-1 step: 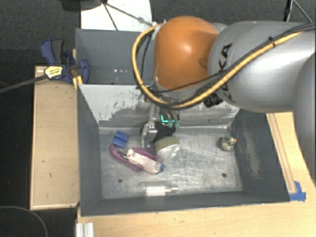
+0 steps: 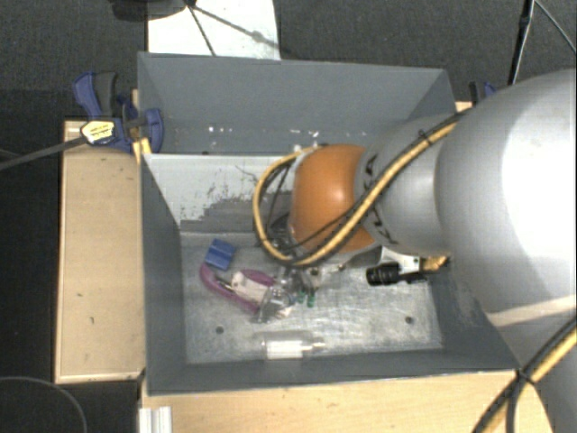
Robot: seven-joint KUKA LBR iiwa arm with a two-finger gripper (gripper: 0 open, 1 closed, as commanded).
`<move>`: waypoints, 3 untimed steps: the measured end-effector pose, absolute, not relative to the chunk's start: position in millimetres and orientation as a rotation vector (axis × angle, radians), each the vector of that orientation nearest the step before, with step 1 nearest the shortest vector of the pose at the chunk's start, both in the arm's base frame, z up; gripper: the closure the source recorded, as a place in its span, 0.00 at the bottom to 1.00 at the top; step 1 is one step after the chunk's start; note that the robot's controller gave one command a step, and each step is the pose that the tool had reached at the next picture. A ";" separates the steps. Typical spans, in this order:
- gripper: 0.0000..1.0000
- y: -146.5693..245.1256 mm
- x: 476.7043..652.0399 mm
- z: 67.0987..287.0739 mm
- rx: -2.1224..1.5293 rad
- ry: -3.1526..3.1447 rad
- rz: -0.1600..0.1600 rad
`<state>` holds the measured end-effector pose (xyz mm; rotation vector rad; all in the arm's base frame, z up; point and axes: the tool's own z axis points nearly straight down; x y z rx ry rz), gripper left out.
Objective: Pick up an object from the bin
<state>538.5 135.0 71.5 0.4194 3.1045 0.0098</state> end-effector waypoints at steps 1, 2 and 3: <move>0.00 126.8 516.5 101.8 0.441 3.111 0.001; 0.00 131.5 496.4 103.0 0.566 3.082 0.005; 0.00 128.4 501.9 73.7 0.728 3.037 0.012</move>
Offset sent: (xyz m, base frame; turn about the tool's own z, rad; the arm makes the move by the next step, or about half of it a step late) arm -0.0221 -0.0081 0.0285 0.0105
